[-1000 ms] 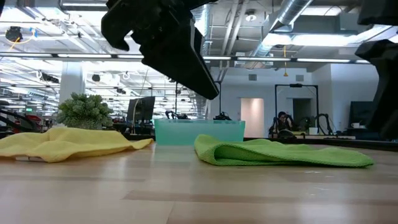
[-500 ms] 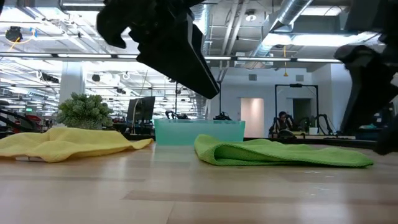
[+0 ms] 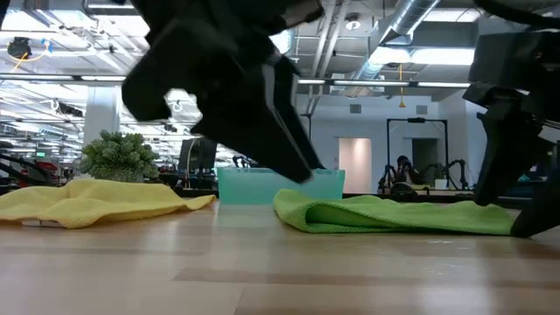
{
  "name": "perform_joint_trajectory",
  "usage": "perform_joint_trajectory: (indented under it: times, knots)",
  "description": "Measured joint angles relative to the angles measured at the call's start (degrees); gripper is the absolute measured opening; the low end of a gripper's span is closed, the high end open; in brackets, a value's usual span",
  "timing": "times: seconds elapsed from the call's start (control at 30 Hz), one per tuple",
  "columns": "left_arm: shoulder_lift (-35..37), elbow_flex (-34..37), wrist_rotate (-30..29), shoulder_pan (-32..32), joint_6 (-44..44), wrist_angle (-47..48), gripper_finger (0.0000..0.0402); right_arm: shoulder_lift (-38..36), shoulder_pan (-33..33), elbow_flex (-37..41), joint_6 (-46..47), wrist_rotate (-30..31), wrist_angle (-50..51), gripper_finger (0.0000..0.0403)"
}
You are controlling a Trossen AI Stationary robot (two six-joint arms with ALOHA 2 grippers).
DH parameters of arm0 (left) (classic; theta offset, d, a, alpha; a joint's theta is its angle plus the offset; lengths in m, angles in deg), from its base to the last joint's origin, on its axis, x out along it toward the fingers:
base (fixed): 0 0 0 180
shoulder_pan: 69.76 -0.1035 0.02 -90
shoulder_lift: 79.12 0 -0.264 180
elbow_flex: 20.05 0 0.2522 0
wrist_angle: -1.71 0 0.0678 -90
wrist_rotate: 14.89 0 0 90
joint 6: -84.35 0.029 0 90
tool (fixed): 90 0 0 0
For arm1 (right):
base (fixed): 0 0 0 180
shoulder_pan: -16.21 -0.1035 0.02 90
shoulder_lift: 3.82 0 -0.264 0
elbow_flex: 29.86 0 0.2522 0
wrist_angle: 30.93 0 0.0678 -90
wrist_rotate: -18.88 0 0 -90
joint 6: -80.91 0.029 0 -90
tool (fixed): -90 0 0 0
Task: Roll microfiber towels into tight, uniform cylinder then place into a basket
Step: Fold the green microfiber cloth
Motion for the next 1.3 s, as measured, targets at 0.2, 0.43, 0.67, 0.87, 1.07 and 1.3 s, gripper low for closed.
perform_joint_trajectory:
  times: [0.2,0.43,0.67,0.87,1.07,1.3]
  knots:
    - [-3.17,-0.06,1.51,-0.2,2.17,-4.49,0.0182,-0.31,1.07,0.17,1.86,-0.65,2.64,0.0233]
    - [-5.69,-0.11,-1.62,-1.2,2.01,-4.54,0.0182,-0.47,2.83,0.1,1.88,-2.67,2.69,0.0233]
    - [-6.79,-0.26,1.01,-3.49,0.81,-5.48,0.0182,-0.56,4.45,0.05,1.58,-4.15,2.24,0.0219]
    - [-6.93,-0.31,4.29,-4.36,-2.1,-4.78,0.0137,-0.52,5.89,0.05,1.62,-4.7,1.75,0.0182]
    - [-7.11,-0.25,4.93,-4.09,-0.68,-5.3,0.0038,-0.42,7.39,0.09,4.01,-5.6,1.36,0.012]
    - [-7.18,-0.14,4.49,-4.11,-0.44,-6.06,0.0014,-0.21,8.13,0.36,4.98,-5.3,1.58,0.0025]
